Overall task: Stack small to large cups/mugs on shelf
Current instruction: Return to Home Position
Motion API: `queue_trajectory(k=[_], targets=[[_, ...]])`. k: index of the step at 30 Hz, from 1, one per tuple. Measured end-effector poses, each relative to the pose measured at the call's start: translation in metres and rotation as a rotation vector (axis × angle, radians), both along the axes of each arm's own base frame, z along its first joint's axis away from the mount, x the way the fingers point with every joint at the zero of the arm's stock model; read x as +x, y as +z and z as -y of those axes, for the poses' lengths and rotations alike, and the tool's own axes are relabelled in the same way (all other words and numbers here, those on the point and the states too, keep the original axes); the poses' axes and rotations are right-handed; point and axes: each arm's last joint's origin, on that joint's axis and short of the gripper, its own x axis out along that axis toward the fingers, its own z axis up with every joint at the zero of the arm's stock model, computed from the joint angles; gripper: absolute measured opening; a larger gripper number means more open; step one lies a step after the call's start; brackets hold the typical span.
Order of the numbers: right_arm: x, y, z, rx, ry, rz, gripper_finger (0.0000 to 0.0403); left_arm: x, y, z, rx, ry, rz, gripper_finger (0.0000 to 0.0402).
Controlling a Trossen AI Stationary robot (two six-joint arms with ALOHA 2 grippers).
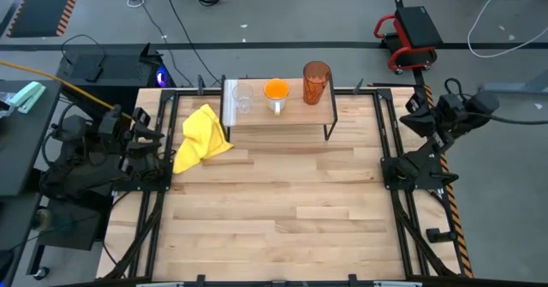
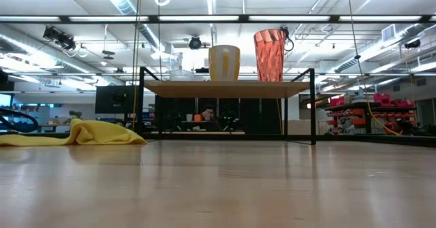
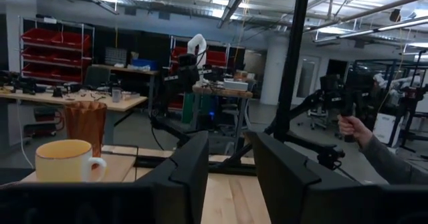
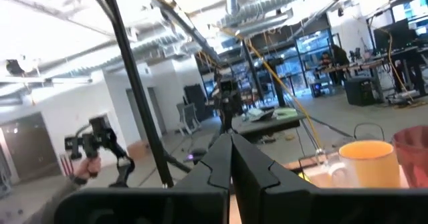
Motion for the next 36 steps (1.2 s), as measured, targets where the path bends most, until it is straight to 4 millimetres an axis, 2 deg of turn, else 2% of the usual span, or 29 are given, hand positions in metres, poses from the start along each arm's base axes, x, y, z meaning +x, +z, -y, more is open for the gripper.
queue_trajectory(k=[5, 9, 16, 20, 22, 25, 29, 36], targets=[[0.001, -0.001, -0.001, -0.016, 0.004, -0.011, 0.0018, -0.008, -0.004, 0.003, -0.004, 0.010, 0.008, 0.0133], [0.001, -0.001, -0.001, -0.017, 0.005, -0.010, 0.0018, -0.011, -0.016, 0.003, -0.014, 0.020, 0.027, 0.0131], [0.002, -0.003, -0.002, -0.001, 0.013, -0.021, 0.0018, 0.006, -0.031, -0.003, -0.026, 0.029, 0.008, 0.0124], [0.015, -0.020, -0.012, 0.031, 0.035, -0.073, 0.0018, 0.014, -0.036, -0.005, -0.018, -0.030, 0.046, 0.0125], [0.027, -0.034, -0.021, 0.027, 0.045, -0.091, 0.0018, 0.025, -0.048, -0.007, -0.023, -0.087, 0.046, 0.0127], [0.043, -0.053, -0.033, -0.014, 0.073, -0.076, 0.0018, 0.038, -0.061, -0.010, 0.016, -0.159, 0.133, 0.0131], [0.052, -0.063, -0.042, -0.043, 0.120, 0.009, 0.0018, 0.054, -0.088, -0.015, 0.028, -0.157, 0.165, 0.0134], [0.061, -0.079, -0.051, -0.062, 0.168, 0.053, 0.0018, 0.066, -0.117, -0.020, 0.019, -0.163, 0.179, 0.0133]])
